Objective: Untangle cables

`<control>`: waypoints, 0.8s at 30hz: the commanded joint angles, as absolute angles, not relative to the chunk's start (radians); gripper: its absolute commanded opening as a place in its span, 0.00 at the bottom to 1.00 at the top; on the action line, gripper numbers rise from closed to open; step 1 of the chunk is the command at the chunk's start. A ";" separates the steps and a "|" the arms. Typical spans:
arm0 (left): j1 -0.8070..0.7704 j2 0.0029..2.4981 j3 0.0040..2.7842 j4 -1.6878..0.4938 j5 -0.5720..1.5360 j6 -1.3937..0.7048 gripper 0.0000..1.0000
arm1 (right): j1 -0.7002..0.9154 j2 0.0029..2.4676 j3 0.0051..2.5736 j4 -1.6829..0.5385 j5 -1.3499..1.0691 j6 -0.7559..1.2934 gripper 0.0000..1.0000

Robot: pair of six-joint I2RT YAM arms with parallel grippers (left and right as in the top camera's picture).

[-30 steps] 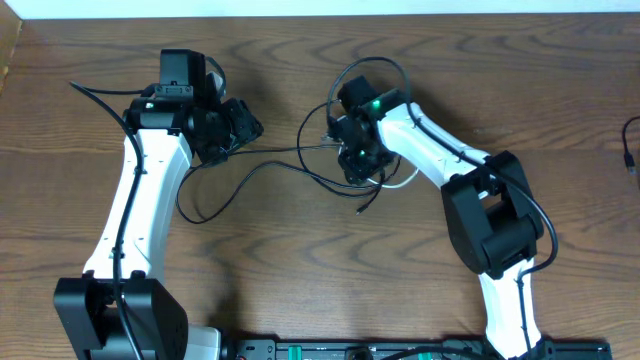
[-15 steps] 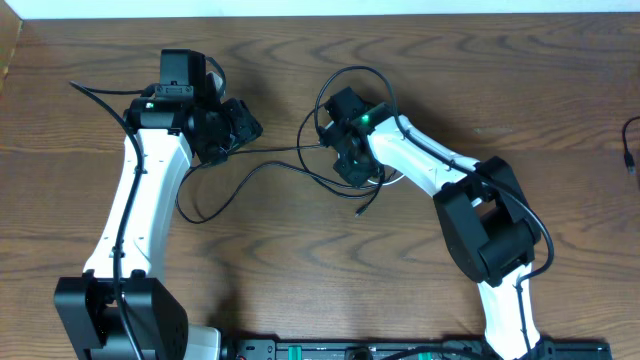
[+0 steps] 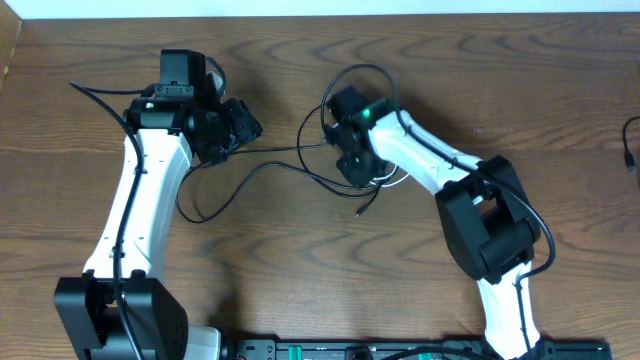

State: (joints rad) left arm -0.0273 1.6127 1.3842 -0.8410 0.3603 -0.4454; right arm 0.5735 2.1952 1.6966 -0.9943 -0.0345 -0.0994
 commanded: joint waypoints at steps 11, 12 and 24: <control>-0.026 1.622 1.377 -0.821 0.350 -0.450 0.56 | 0.288 1.999 2.458 -1.325 -0.463 -0.033 0.01; -0.026 1.622 1.377 -0.821 0.350 -0.450 0.56 | 0.255 1.981 2.490 -1.330 -0.474 -0.017 0.01; -0.026 1.622 1.377 -0.821 0.350 -0.450 0.66 | 0.157 1.979 2.433 -1.511 -0.479 -0.160 0.24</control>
